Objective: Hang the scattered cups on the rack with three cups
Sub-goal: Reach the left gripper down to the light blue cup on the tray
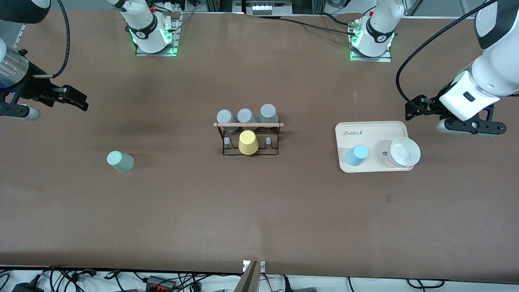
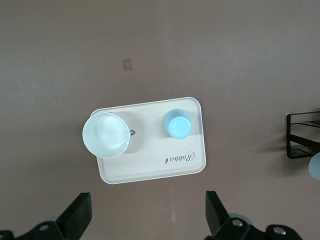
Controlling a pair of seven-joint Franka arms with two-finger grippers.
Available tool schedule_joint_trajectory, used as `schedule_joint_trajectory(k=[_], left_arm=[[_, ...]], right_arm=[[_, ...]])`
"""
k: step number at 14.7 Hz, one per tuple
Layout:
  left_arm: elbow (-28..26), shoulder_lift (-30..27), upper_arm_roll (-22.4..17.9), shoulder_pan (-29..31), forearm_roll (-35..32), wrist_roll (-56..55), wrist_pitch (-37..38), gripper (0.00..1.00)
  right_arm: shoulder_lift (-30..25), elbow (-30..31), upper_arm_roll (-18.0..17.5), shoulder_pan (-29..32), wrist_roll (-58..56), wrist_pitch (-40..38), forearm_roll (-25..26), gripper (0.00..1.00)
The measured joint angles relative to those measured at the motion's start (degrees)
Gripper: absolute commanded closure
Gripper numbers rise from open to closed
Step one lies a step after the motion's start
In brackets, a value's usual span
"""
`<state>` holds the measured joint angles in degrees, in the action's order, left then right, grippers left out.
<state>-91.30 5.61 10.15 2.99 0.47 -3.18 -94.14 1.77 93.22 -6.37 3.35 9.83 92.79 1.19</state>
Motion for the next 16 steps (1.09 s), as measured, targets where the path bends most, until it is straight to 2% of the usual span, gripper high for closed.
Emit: schedule_joint_trajectory(k=[7, 13, 16], left_arm=[[-0.3, 1.8, -0.3, 0.1, 0.2, 0.0, 0.1, 0.0], [1.1, 15.4, 0.0, -0.7, 0.3, 0.0, -0.8, 0.0], [1.5, 21.9, 0.2, -2.8, 0.3, 0.0, -6.9, 0.0]], right_arm=[[0.1, -0.6, 0.0, 0.3, 0.0, 0.1, -1.0, 0.0], [0.0, -1.1, 0.1, 0.3, 0.0, 0.2, -0.4, 0.0], [0.0, -1.3, -0.1, 0.2, 0.0, 0.3, -0.4, 0.0]])
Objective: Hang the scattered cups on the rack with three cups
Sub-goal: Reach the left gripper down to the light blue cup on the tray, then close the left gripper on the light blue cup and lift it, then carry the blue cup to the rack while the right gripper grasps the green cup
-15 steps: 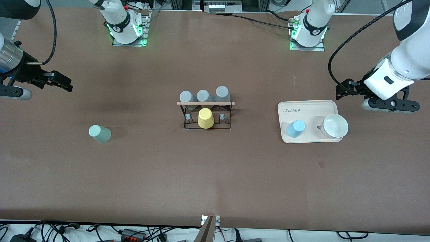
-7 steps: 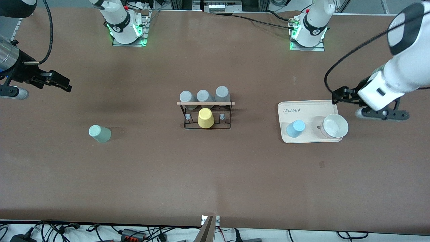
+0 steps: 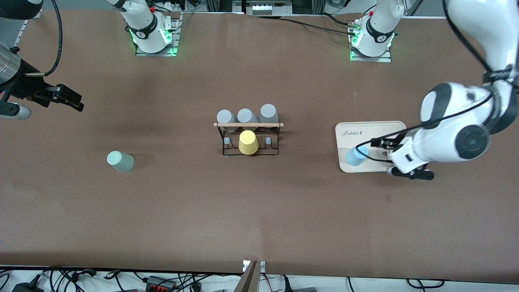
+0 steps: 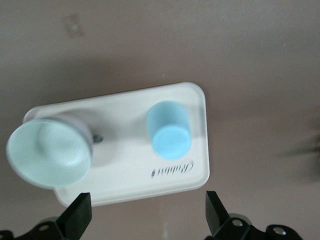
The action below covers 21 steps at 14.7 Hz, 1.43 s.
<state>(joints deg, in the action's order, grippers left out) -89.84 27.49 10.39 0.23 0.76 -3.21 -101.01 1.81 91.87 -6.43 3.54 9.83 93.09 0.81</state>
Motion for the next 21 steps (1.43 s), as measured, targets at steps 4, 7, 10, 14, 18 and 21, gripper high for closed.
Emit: schedule_joint_trajectory(k=[4, 7, 10, 14, 18, 21], left_arm=[[-1.2, 5.2, 0.0, -2.5, 0.0, -0.2, -6.9, 0.0], [-6.0, 6.4, 0.0, -2.4, 0.0, -0.1, -14.9, 0.0], [-9.2, 6.5, -0.1, -2.2, -0.1, 0.0, -17.8, 0.0], [-12.1, 6.6, -0.2, -2.1, -0.1, 0.0, -17.9, 0.54], [-11.8, 5.6, -0.1, -2.0, -0.1, 0.1, -18.0, 0.99], [-6.6, 3.2, 0.5, -4.7, 0.0, 0.1, -12.0, 0.99]], right_arm=[[0.0, -0.1, -0.1, 0.0, 0.0, 0.4, 0.0, 0.0], [0.0, -0.1, -0.1, -0.1, 0.0, 0.4, 0.0, 0.0], [0.1, -0.1, -0.1, -0.1, 0.0, 0.5, 0.0, 0.0], [0.1, -0.1, -0.1, -0.1, 0.0, 0.5, 0.0, 0.0], [0.1, -0.1, -0.1, -0.1, 0.0, 0.5, 0.0, 0.0], [0.1, -0.1, -0.1, -0.1, 0.0, 0.5, 0.0, 0.0]])
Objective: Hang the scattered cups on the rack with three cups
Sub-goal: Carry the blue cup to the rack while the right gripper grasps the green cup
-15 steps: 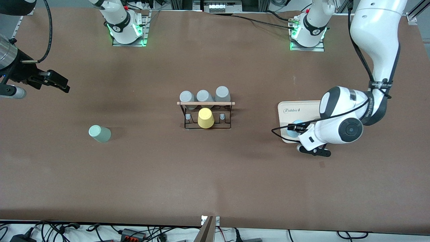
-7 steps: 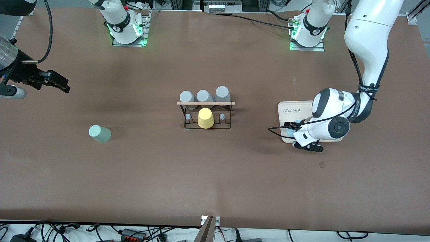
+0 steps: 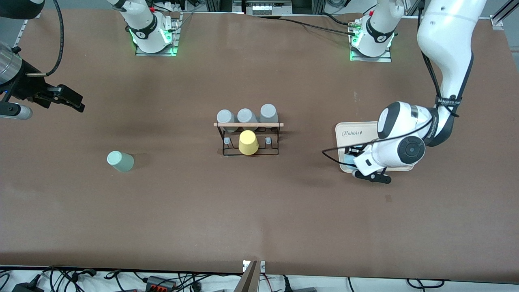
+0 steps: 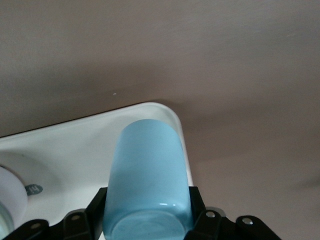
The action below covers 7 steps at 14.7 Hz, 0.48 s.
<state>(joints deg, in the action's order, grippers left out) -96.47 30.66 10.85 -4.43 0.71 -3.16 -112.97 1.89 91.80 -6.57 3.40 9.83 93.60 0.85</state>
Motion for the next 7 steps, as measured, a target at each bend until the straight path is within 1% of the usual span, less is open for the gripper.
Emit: schedule_joint_trajectory(k=[3, 7], left_arm=[[8.3, -1.3, 0.9, -5.2, 0.4, -2.4, 7.3, 0.99], [15.8, -1.2, 1.6, -11.6, 6.0, -15.5, 8.5, 0.99]], right_arm=[[0.0, 0.0, 0.0, 0.0, 0.0, 0.0, 0.0, 0.0], [0.2, 0.1, -0.1, -0.1, 0.0, 0.0, 0.4, 0.0]])
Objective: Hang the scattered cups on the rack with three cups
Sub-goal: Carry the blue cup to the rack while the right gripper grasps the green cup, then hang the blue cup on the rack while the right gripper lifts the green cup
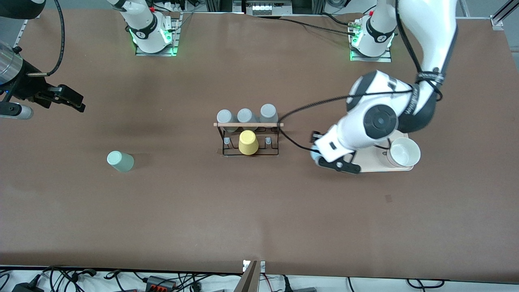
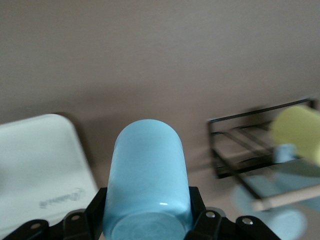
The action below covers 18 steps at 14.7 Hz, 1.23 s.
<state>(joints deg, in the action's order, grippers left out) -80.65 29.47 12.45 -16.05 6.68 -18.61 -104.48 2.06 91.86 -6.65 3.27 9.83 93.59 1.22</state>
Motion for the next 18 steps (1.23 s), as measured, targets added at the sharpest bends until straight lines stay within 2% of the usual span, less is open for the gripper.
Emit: schedule_joint_trajectory(k=[3, 6, 9, 13, 14, 15, 16, 17, 18], left_arm=[[7.3, 1.8, 0.2, -4.9, 1.4, -11.9, 0.0, 0.99], [12.4, 5.6, 0.2, -8.7, 1.5, -18.1, 0.0, 0.99], [13.6, 9.8, 0.2, -11.0, 1.5, -18.9, -0.1, 0.99], [13.7, 12.1, 0.2, -12.0, 1.3, -18.8, -0.1, 0.99], [13.7, 12.5, 0.2, -12.3, 0.6, -18.8, -0.1, 0.95], [13.7, 13.0, 0.1, -12.6, -0.3, -18.8, 0.0, 0.78], [13.7, 13.6, 0.1, -12.9, -0.9, -18.8, -0.1, 0.08], [13.7, 14.4, 0.0, -13.1, -1.3, -18.8, -0.2, 0.0], [13.7, 15.0, -0.1, -13.1, -1.6, -18.8, -0.2, 0.0]], right_arm=[[2.4, 0.4, 0.0, 0.0, 0.0, 0.0, 0.1, 0.0], [8.1, 0.8, 0.1, 0.3, -0.2, 1.2, 1.2, 0.0], [14.9, 2.8, 0.2, 0.5, -0.6, 9.2, 4.9, 0.0], [23.0, 4.8, 0.5, 1.7, -3.4, 18.9, 5.7, 0.0], [24.7, 5.0, 0.6, 2.1, -4.3, 20.9, 5.7, 0.0], [26.0, 5.3, 0.6, 2.4, -5.1, 22.8, 5.7, 0.0], [26.9, 6.0, 0.6, 2.7, -5.8, 24.8, 5.7, 0.0], [27.4, 7.2, 0.7, 3.1, -6.6, 27.0, 5.7, 0.0], [27.7, 8.6, 0.7, 3.5, -7.3, 29.3, 5.7, 0.0]])
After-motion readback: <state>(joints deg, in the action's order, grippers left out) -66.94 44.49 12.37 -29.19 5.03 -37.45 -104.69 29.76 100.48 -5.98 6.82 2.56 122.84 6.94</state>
